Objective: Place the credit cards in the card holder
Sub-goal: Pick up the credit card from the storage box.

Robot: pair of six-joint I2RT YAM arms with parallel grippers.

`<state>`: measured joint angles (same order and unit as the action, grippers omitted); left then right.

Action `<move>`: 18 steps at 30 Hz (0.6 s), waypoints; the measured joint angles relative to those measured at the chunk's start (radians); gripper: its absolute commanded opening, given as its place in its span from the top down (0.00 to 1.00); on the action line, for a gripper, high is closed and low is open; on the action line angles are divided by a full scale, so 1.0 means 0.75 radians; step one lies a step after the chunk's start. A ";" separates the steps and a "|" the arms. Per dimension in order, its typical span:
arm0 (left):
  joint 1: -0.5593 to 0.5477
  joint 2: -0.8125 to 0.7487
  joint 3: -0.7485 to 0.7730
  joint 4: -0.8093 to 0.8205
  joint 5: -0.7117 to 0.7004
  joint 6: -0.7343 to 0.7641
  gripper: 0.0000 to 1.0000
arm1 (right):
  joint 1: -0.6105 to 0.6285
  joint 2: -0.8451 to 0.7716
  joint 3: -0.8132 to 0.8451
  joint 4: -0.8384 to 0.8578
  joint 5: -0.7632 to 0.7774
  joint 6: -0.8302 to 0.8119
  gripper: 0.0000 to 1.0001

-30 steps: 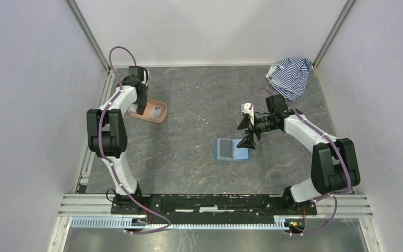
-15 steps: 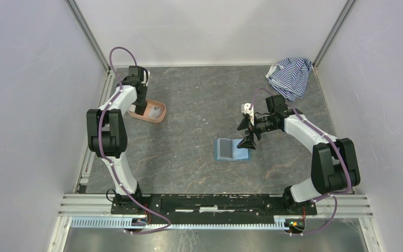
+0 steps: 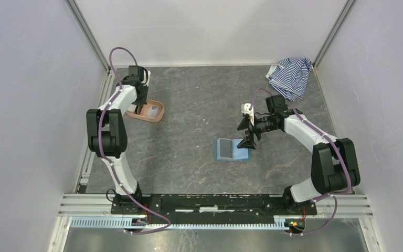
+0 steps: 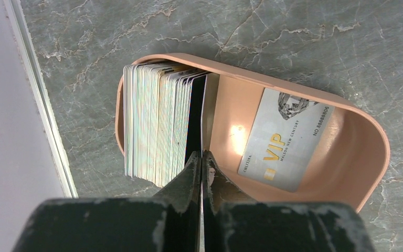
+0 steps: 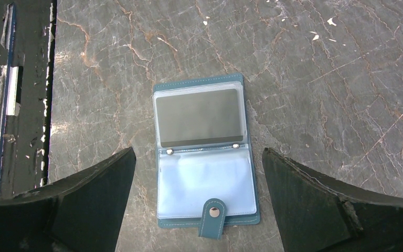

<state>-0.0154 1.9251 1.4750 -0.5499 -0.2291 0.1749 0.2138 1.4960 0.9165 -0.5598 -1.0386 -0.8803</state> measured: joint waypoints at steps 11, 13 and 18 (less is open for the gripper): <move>0.002 -0.020 0.007 -0.051 0.095 -0.025 0.98 | 0.000 0.000 0.005 -0.016 0.000 -0.013 0.02; 0.002 -0.043 0.007 -0.064 0.130 -0.037 0.98 | 0.000 0.000 0.005 -0.019 0.000 -0.016 0.02; 0.002 -0.157 0.007 -0.068 0.259 -0.087 0.98 | 0.000 0.000 0.005 -0.025 0.000 -0.021 0.02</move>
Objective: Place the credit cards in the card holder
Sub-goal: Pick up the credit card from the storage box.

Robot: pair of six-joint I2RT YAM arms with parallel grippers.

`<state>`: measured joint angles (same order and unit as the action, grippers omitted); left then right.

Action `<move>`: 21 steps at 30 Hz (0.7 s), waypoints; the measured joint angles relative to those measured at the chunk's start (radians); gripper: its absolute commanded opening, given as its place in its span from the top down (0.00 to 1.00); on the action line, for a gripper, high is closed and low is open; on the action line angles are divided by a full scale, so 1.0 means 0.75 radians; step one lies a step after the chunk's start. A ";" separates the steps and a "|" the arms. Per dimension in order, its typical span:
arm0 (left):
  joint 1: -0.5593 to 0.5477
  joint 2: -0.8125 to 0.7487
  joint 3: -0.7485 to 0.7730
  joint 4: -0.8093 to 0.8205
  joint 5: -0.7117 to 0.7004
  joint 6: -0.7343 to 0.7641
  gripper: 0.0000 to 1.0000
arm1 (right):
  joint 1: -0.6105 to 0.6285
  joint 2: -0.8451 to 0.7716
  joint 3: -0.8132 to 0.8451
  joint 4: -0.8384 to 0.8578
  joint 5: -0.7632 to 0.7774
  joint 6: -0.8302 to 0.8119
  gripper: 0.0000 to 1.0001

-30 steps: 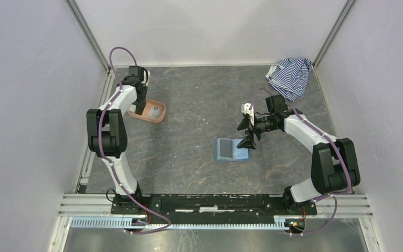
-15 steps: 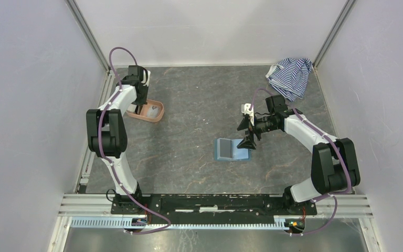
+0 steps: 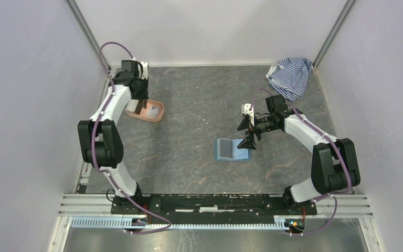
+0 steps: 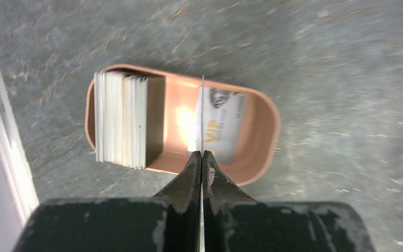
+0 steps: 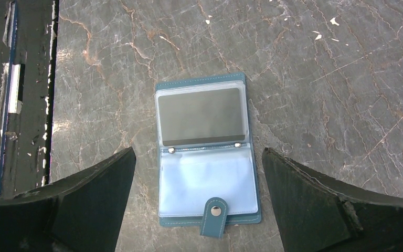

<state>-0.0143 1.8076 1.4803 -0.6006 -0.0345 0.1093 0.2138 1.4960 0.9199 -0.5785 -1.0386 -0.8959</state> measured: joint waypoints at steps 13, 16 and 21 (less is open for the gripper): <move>-0.066 -0.717 -0.720 0.776 0.907 -0.591 0.98 | -0.002 -0.247 -0.082 0.156 -0.060 0.130 0.02; -0.247 -0.783 -0.953 1.085 0.957 -0.799 0.98 | -0.024 -0.300 -0.159 0.391 -0.175 0.401 0.02; -0.629 -0.785 -1.240 1.562 0.902 -1.076 0.98 | -0.049 -0.317 -0.352 0.754 -0.292 0.852 0.02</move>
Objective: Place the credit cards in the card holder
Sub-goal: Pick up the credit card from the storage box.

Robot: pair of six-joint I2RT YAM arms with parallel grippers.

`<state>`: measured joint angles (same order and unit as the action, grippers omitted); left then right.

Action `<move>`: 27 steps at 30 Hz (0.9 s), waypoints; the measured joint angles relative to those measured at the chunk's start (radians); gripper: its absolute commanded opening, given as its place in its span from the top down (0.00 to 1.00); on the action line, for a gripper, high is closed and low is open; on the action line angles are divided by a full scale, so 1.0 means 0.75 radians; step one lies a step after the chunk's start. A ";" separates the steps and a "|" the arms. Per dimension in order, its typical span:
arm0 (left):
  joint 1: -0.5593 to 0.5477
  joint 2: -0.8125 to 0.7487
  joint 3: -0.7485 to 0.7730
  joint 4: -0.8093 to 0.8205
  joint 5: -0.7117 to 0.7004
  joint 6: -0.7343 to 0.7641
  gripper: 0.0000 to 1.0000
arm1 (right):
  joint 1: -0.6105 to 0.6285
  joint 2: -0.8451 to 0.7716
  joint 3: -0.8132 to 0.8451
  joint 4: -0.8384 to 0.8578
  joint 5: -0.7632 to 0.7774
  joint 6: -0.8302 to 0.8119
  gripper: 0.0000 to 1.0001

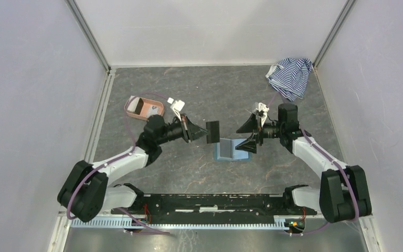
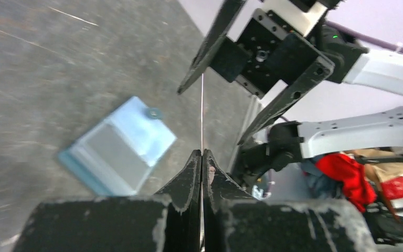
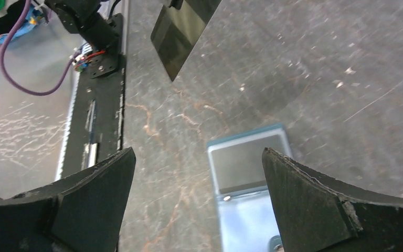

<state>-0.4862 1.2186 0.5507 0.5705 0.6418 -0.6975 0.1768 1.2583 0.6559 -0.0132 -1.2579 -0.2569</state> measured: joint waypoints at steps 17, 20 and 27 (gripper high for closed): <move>-0.318 0.458 -0.113 0.805 -0.165 -0.341 0.98 | -0.043 -0.087 -0.305 0.674 0.080 0.808 0.26; -0.326 0.498 -0.101 0.834 -0.155 -0.357 0.98 | -0.041 -0.087 -0.307 0.727 0.069 0.852 0.32; -0.342 0.562 -0.045 0.908 -0.127 -0.391 0.98 | -0.023 -0.049 -0.308 0.790 0.057 0.936 0.58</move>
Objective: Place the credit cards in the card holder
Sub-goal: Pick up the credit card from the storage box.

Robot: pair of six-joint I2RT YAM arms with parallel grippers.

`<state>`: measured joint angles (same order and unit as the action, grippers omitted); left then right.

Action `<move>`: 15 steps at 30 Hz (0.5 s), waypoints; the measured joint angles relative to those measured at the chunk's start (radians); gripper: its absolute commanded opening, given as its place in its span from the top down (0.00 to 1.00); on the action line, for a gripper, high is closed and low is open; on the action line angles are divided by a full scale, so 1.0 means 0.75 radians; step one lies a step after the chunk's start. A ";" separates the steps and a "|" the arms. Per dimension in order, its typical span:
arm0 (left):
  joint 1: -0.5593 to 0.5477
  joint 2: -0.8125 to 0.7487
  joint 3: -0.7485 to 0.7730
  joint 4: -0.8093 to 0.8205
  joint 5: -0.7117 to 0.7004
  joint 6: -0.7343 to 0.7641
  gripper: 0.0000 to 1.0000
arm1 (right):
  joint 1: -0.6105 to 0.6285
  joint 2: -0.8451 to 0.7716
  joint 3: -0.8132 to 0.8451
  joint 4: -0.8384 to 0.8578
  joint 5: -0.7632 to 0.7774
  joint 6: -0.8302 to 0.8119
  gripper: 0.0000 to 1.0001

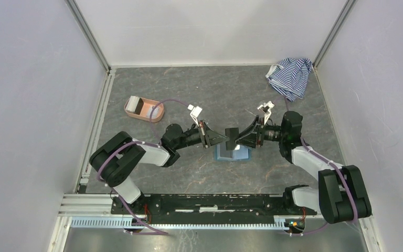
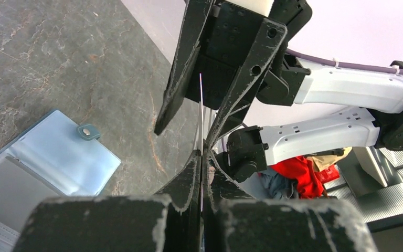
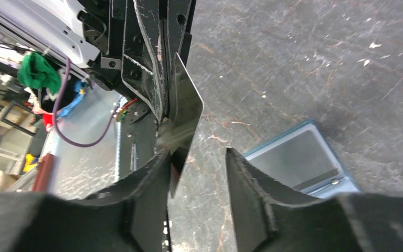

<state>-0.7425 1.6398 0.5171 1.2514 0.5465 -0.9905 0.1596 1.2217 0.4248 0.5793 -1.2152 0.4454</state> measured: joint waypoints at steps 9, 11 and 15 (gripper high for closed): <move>-0.003 0.064 0.011 0.057 0.007 -0.002 0.95 | 0.024 -0.006 -0.001 0.025 -0.036 0.069 1.00; 0.000 0.077 0.024 0.068 0.010 -0.002 0.78 | 0.021 -0.011 -0.001 0.025 -0.034 0.075 1.00; -0.001 0.094 0.047 0.058 0.007 -0.011 0.47 | 0.028 -0.014 -0.001 0.036 -0.030 0.074 1.00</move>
<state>-0.7433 1.7103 0.5522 1.2949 0.5514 -0.9989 0.1806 1.2110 0.4244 0.6060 -1.2377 0.5007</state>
